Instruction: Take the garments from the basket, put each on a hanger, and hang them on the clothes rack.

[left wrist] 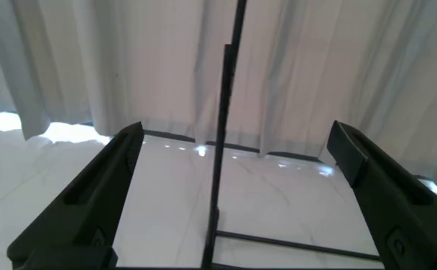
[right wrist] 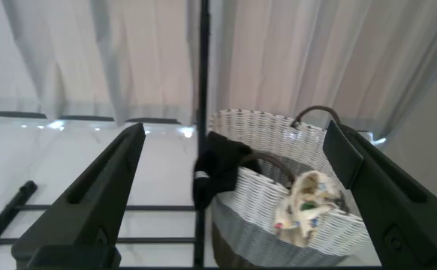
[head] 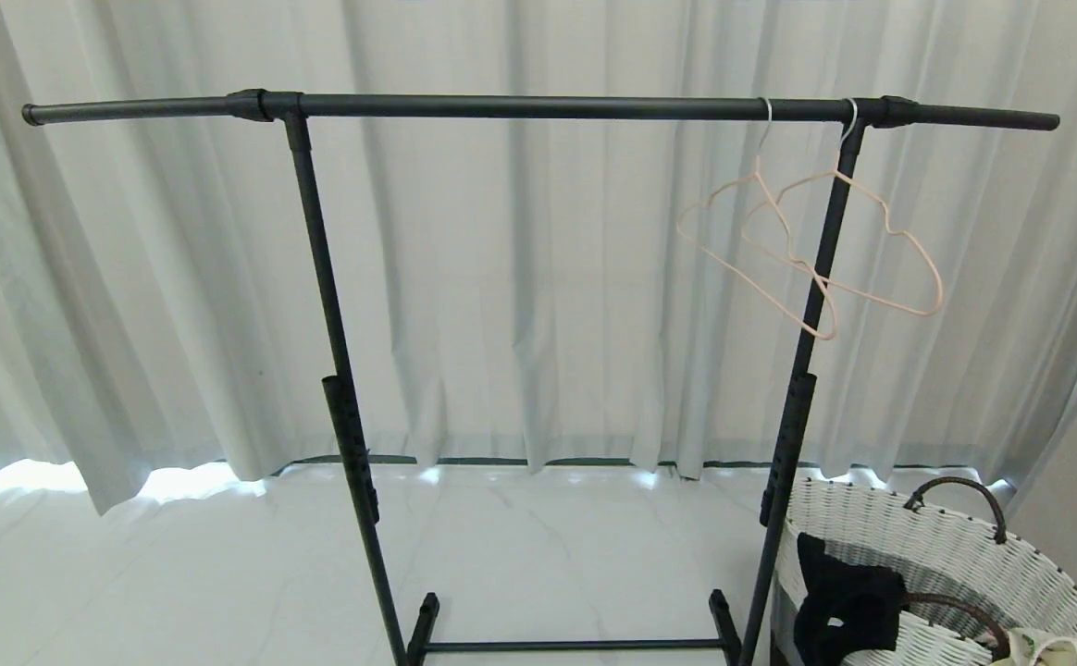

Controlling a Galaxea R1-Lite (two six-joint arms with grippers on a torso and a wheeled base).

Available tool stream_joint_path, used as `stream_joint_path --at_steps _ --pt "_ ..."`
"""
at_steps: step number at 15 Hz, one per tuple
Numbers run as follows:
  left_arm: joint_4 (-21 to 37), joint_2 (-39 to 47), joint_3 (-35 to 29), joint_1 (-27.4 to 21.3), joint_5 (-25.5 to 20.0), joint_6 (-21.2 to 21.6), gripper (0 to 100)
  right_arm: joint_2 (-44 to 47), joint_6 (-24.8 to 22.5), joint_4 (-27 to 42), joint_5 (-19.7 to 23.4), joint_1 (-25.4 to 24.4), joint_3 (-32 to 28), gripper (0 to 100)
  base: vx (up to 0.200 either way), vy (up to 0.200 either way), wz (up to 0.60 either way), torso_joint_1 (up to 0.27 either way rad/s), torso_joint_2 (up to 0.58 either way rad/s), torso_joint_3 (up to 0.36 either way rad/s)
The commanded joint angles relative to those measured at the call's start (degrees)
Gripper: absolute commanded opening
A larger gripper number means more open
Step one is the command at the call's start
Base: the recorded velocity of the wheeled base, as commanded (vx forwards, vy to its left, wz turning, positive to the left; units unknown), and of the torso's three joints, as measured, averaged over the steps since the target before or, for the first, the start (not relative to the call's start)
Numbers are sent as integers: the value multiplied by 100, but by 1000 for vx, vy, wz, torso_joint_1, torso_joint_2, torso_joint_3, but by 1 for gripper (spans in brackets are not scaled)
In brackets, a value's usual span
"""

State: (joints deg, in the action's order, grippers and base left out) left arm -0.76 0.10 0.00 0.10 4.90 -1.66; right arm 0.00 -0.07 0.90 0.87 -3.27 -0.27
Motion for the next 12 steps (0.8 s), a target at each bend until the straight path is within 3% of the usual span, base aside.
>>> stream_joint_path --at_steps 1,9,12 --pt "-4 8 0 -1 2 -1 100 0 -1 -2 1 2 0 100 0 -200 0 7 2 2" --pt "-4 8 0 -1 2 -10 100 0 7 -2 1 2 0 100 0 -200 0 -1 2 0" --pt "-4 8 0 -1 2 -28 100 0 60 -2 -7 2 -8 100 0 0 0 0 0 0"
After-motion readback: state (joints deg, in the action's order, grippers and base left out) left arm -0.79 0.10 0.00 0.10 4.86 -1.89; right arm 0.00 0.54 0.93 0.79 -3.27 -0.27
